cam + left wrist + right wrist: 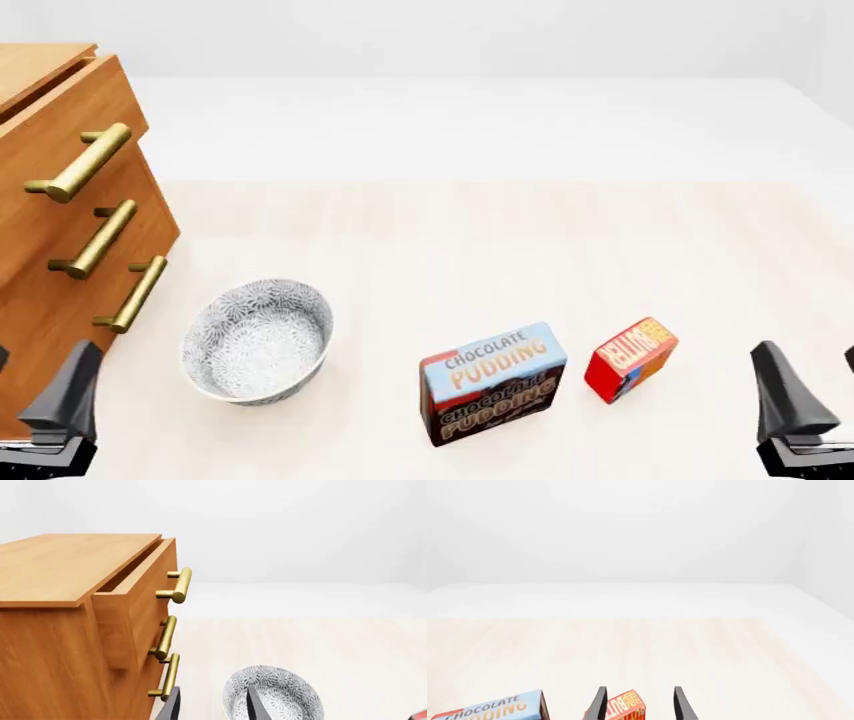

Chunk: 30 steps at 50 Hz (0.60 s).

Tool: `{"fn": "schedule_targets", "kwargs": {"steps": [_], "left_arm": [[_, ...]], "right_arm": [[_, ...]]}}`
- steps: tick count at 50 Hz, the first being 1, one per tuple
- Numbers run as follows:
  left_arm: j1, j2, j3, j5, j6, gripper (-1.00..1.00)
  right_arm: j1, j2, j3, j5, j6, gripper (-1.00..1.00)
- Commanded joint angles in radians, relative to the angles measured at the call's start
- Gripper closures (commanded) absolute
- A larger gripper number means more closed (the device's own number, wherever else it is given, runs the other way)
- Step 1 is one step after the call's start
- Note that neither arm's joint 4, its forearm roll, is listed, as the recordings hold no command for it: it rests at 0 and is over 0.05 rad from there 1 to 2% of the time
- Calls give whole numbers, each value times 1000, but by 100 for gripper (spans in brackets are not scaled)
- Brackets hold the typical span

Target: Put the butter at the back in the top drawer of the cabinet and close it.

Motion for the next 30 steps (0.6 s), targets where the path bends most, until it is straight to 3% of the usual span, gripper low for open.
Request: {"fn": "schedule_targets", "kwargs": {"steps": [1,19,26,30], "left_arm": [[0,4,-3,-1,3,-100],[4,7,-2,-1,-3,-100],[-3,34,-3,-14,28,-100],[8,7,-2,-1,-4,-100]], "right_arm": [[0,0,0,0,0,-100],[0,0,0,0,0,-100],[0,0,0,0,0,-100],[0,0,0,0,0,-100]]}}
